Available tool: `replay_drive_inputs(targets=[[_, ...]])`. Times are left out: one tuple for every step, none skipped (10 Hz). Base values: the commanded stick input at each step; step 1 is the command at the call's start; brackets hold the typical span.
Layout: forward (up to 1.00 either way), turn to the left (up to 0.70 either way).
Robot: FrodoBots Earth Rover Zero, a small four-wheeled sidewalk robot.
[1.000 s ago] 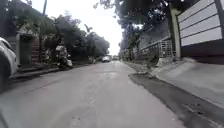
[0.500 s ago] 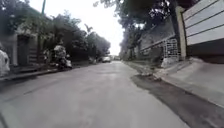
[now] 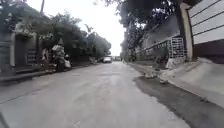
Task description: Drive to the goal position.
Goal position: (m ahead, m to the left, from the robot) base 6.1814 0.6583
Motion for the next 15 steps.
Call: replay_drive_inputs(targets=[[0.85, 0.0], [0.85, 0.0], [0.85, 0.0], [0.85, 0.0], [0.85, 0.0], [0.85, 0.0], [0.85, 0.0], [0.85, 0.0], [0.85, 0.0], [0.85, -0.2], [0.85, -0.34], [0.85, -0.34], [0.85, -0.29], [0.85, -0.14], [0.85, -0.03]])
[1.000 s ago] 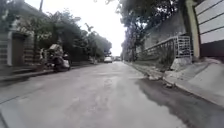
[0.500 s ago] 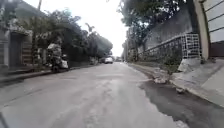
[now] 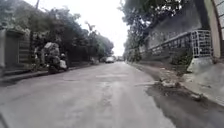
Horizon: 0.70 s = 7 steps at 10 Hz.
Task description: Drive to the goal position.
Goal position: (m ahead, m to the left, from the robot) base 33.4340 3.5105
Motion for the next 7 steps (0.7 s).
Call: replay_drive_inputs(targets=[[0.85, 0.0], [0.85, 0.0], [0.85, 0.0], [0.85, 0.0], [0.85, 0.0], [0.85, 0.0], [0.85, 0.0]])
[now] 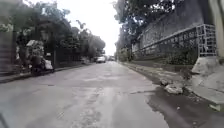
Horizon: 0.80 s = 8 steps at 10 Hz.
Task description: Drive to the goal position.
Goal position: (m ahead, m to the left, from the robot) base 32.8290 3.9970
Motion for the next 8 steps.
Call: replay_drive_inputs(targets=[[0.85, 0.0], [0.85, 0.0], [0.85, 0.0], [0.85, 0.0], [0.85, 0.0], [0.85, 0.0], [0.85, 0.0], [0.85, 0.0]])
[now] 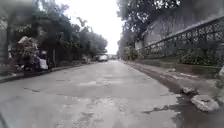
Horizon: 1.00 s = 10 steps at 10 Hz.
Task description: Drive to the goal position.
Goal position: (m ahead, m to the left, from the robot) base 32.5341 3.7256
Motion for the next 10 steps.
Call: replay_drive_inputs(targets=[[0.85, 0.0], [0.85, 0.0], [0.85, 0.0], [0.85, -0.03], [0.85, -0.2], [0.85, -0.34], [0.85, -0.34], [0.85, -0.17], [0.85, 0.0], [0.85, 0.0]])
